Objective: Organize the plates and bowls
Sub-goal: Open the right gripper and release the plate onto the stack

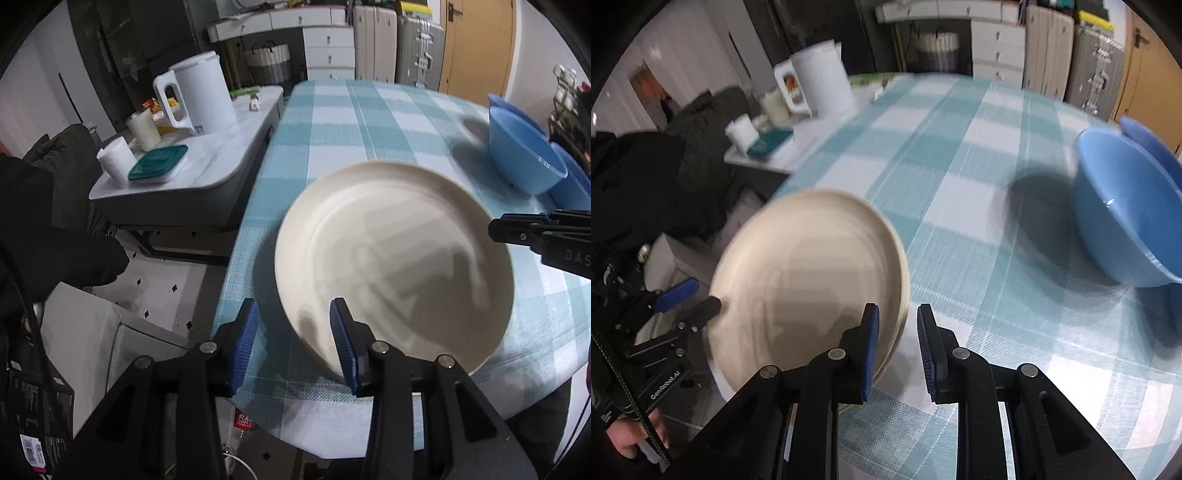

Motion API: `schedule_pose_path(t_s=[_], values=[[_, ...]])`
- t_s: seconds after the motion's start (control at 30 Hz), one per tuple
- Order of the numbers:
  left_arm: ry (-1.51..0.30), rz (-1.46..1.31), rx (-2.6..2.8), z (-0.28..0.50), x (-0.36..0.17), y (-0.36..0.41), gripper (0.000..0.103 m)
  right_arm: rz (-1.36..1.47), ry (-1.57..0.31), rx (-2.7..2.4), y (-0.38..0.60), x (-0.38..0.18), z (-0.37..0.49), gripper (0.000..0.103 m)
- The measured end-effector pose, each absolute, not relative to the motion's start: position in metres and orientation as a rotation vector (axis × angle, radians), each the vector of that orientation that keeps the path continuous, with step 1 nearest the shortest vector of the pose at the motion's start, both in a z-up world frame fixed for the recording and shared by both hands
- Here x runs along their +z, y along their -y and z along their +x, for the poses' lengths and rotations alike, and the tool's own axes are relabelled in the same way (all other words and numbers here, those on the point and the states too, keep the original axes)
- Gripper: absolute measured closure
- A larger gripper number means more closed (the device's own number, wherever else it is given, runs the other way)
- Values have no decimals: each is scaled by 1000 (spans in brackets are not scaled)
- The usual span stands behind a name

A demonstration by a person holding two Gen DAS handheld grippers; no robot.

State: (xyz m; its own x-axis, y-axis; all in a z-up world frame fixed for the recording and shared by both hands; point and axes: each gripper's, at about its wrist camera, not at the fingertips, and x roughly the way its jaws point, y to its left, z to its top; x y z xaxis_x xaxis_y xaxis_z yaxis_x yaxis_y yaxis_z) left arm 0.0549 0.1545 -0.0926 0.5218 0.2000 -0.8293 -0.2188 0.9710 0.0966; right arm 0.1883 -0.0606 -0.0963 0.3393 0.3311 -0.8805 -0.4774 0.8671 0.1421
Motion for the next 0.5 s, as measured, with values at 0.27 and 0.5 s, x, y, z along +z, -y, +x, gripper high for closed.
schedule_pose_path(t_s=[0.27,0.5], values=[[-797,-134,253,34,-43,-140,58,-57,-851,516,100,-35,143,82],[-724,-101,144,28,-18,-85,55,7,-700,390,164,0,96,82]])
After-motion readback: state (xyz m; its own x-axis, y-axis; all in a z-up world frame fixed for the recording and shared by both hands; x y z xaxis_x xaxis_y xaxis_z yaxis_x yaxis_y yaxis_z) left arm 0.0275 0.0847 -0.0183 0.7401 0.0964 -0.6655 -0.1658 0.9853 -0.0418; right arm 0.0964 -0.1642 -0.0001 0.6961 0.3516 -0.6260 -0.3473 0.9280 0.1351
